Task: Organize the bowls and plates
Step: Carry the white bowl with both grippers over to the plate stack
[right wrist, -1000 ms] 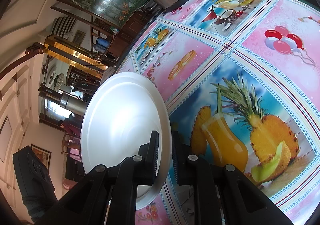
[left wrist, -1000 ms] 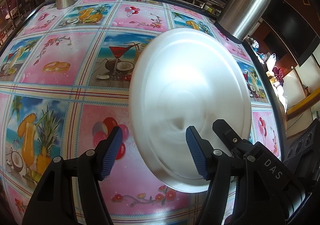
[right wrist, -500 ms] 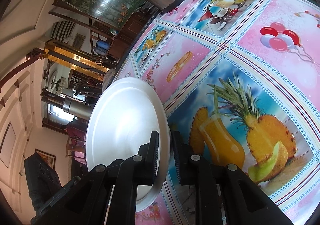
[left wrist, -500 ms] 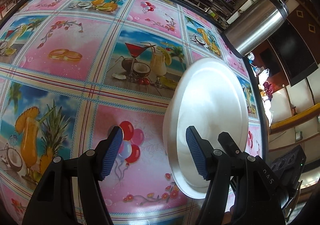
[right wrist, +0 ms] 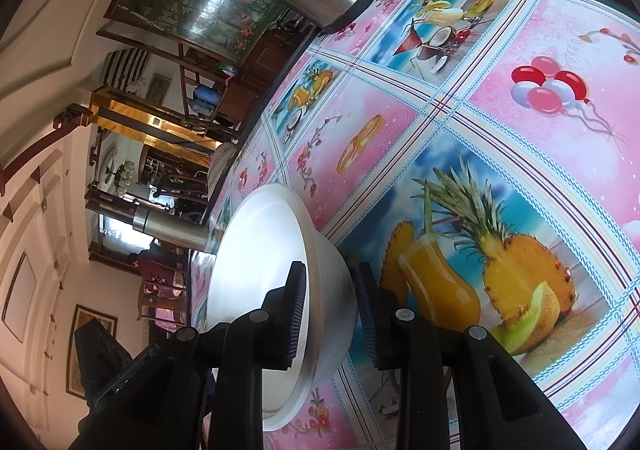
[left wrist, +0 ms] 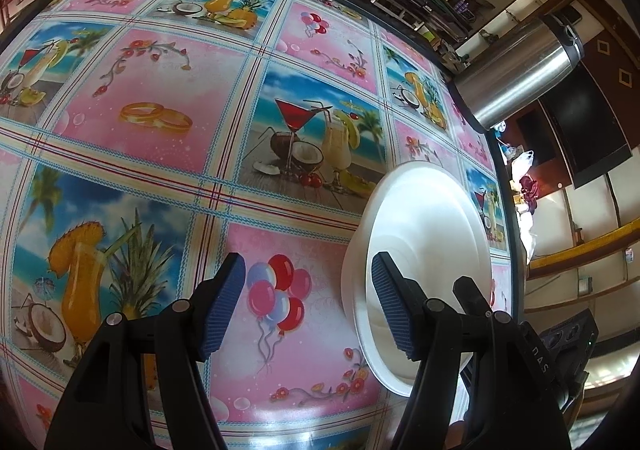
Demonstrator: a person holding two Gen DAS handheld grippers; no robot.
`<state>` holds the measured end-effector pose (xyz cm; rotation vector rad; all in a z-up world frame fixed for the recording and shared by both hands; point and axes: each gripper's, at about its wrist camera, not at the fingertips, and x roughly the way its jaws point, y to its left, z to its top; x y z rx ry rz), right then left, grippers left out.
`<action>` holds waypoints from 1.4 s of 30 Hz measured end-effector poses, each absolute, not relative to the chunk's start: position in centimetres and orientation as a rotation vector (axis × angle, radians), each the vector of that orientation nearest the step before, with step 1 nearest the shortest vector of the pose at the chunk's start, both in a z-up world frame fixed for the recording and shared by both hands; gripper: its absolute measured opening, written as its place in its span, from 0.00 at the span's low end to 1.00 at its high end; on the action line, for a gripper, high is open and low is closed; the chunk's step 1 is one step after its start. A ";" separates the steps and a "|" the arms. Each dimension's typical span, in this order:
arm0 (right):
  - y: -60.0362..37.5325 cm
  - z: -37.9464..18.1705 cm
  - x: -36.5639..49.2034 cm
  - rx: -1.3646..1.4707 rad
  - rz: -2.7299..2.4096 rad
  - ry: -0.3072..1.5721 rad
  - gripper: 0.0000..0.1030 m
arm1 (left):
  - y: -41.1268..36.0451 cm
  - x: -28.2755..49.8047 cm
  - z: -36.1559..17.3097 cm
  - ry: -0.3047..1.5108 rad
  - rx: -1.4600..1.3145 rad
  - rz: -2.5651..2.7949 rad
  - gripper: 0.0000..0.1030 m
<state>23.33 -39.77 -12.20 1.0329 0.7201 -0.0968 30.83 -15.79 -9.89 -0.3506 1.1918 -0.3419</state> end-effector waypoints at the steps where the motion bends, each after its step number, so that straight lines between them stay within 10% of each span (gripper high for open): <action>1: -39.8 -12.1 23.3 1.031 -0.097 0.721 0.29 | -15.8 30.8 -9.8 1.192 -0.350 -0.348 0.63; 8: -39.9 -12.0 23.2 1.026 -0.108 0.720 0.30 | -16.2 30.5 -9.4 1.192 -0.353 -0.389 0.60; 22: -39.7 -12.0 23.4 1.015 -0.115 0.710 0.30 | -17.1 30.2 -9.0 1.162 -0.333 -0.434 0.11; 42: -39.6 -12.4 23.6 1.003 -0.136 0.719 0.15 | -17.6 29.7 -9.1 1.149 -0.299 -0.432 0.06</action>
